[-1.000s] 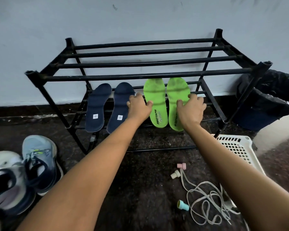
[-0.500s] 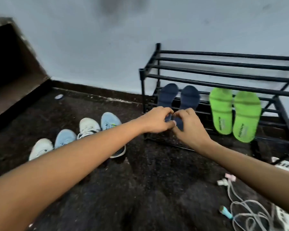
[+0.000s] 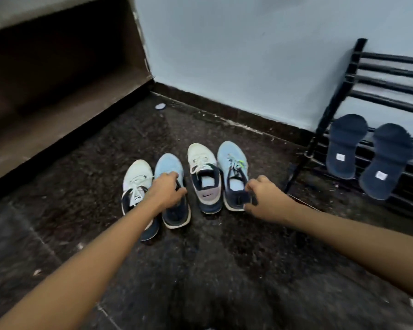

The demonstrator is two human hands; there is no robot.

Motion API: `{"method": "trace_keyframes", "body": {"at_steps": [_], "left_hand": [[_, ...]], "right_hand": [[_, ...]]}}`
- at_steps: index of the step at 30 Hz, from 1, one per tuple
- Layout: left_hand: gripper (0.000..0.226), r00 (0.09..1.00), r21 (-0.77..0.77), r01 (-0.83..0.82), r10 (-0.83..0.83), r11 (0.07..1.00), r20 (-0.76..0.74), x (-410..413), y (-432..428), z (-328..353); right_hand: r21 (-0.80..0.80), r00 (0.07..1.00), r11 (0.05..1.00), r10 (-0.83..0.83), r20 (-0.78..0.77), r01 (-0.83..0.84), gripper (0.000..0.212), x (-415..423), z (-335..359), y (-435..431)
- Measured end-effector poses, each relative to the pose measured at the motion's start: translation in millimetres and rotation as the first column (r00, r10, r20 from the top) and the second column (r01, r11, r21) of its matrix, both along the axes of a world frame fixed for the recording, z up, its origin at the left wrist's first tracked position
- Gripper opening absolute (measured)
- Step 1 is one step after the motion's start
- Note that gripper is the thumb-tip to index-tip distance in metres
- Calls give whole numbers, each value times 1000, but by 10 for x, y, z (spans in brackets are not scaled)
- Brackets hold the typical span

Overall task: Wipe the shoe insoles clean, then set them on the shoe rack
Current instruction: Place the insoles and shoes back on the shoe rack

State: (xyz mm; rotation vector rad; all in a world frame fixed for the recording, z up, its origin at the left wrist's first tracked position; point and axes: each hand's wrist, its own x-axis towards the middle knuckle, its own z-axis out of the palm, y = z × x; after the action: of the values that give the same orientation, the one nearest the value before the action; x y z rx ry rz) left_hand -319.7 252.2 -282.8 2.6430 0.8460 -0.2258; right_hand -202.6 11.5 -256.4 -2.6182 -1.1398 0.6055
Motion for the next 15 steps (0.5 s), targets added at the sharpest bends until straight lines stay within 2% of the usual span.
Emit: {"method": "trace_keyframes", "body": {"at_steps": [6, 10, 13, 15], "left_hand": [[62, 982, 69, -159, 165, 985, -93, -621, 452, -471], [67, 968, 89, -205, 215, 975, -128, -741, 391, -656], [69, 946, 182, -199, 237, 963, -220, -740, 373, -766], [68, 926, 223, -177, 239, 959, -293, -738, 395, -823]], "right_hand": [[-67, 979, 981, 188, 84, -182, 57, -169, -477, 594], [-108, 968, 975, 208, 138, -194, 62, -127, -706, 961], [-197, 955, 961, 233, 183, -196, 70, -56, -872, 1175], [-242, 955, 953, 231, 188, -183, 67, -21, -968, 1283]]}}
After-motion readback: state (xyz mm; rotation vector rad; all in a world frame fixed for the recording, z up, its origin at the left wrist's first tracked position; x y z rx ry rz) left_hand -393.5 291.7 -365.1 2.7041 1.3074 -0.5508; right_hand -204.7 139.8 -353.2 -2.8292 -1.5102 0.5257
